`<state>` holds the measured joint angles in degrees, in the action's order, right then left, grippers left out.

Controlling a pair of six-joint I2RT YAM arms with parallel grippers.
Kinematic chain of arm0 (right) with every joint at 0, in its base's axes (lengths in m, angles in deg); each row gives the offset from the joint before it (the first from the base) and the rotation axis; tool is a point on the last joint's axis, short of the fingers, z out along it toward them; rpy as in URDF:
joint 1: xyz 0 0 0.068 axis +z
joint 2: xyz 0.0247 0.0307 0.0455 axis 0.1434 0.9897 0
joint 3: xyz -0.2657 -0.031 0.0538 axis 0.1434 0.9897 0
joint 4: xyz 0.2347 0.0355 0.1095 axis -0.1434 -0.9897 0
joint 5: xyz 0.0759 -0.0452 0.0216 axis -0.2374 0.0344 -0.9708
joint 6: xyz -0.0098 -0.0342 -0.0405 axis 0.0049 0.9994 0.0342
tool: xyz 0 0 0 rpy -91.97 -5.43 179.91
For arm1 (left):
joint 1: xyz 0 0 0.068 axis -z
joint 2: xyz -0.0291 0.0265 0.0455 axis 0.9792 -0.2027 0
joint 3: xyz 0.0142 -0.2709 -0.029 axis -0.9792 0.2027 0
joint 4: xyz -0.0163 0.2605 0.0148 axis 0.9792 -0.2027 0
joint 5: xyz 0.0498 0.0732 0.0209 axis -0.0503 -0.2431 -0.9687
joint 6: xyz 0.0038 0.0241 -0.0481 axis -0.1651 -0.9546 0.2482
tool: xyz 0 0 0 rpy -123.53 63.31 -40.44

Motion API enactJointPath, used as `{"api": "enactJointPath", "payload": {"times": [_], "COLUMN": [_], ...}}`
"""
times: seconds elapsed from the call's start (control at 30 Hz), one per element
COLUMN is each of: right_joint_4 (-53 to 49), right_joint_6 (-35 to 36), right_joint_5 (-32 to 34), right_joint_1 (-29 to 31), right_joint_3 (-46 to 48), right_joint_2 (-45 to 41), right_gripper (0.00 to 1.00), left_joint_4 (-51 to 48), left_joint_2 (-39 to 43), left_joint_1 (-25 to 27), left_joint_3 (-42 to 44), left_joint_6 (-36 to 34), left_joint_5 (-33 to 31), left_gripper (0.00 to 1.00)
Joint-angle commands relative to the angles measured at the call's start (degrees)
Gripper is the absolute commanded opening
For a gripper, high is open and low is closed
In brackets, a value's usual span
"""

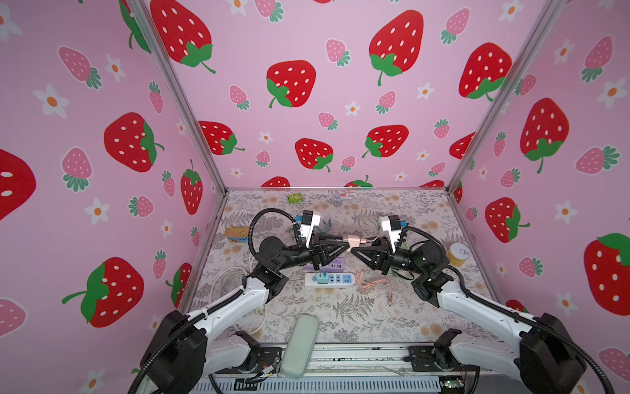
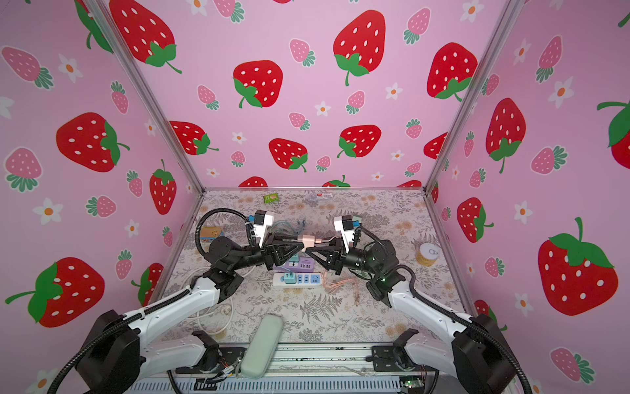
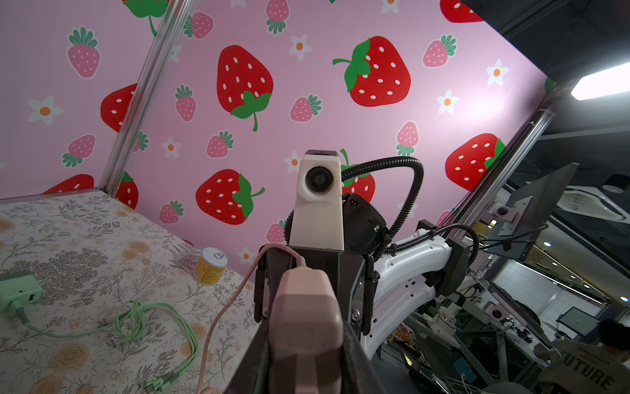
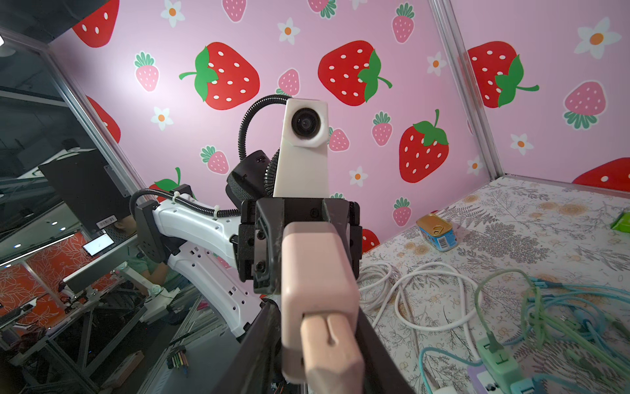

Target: Insert the plug

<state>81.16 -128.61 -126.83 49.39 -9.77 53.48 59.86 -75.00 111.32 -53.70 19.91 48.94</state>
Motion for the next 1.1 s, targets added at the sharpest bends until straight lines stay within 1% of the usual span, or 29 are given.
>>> {"api": "enactJointPath", "payload": {"times": [0.0, 0.2, 0.37, 0.47, 0.5, 0.6, 0.63, 0.7, 0.77, 0.83, 0.93, 1.07], "right_joint_4": [5.9, 6.1, 3.9, 1.7, 1.3, -0.6, -2.6, -8.7, -15.7, -19.4, -23.6, -27.9], "right_joint_6": [-1.7, -1.9, -0.8, 0.5, 0.8, 2.0, 3.2, 6.6, 10.6, 12.9, 15.6, 18.2], "right_joint_5": [-1.7, -1.8, -0.7, -0.3, -0.2, 0.1, 0.7, 2.6, 4.3, 5.1, 5.0, 6.0], "right_joint_1": [0.2, 0.2, 0.2, 0.1, 0.2, 0.2, 0.2, 0.2, 0.2, 0.1, 0.1, 0.0], "right_joint_3": [-2.4, -2.6, -2.8, -3.0, -3.0, -3.2, -3.3, -4.2, -5.5, -6.1, -7.1, -8.4], "right_joint_2": [-0.6, -1.1, -1.5, -1.5, -1.5, -1.7, -1.9, -2.6, -3.2, -3.7, -4.1, -4.4], "right_gripper": [0.34, 0.26, 0.21, 0.18, 0.17, 0.16, 0.16, 0.13, 0.12, 0.12, 0.11, 0.11], "left_joint_4": [1.0, 0.0, -5.2, -6.7, -7.3, -9.0, -9.2, -9.3, -9.8, -11.0, -12.3, -12.8], "left_joint_2": [-0.5, -0.4, 0.5, 1.0, 1.1, 1.7, 1.9, 2.4, 3.1, 3.7, 4.5, 5.2], "left_joint_1": [0.6, 0.6, 0.6, 0.6, 0.6, 0.6, 0.6, 0.5, 0.4, 0.4, 0.4, 0.4], "left_joint_3": [0.9, 1.1, 0.5, 0.2, 0.0, -0.4, -0.4, -0.4, -0.4, -0.4, -0.2, 0.2], "left_joint_6": [-0.9, -1.6, -3.0, -3.2, -3.3, -3.8, -3.8, -3.6, -3.5, -3.8, -4.5, -4.7], "left_joint_5": [1.3, 1.1, 0.3, 0.2, 0.2, 0.1, 0.1, 0.1, -0.2, -0.8, -1.1, -1.2], "left_gripper": [0.0, 0.0, 0.0, 0.05, 0.1, 0.18, 0.21, 0.25, 0.34, 0.41, 0.49, 0.53]}}
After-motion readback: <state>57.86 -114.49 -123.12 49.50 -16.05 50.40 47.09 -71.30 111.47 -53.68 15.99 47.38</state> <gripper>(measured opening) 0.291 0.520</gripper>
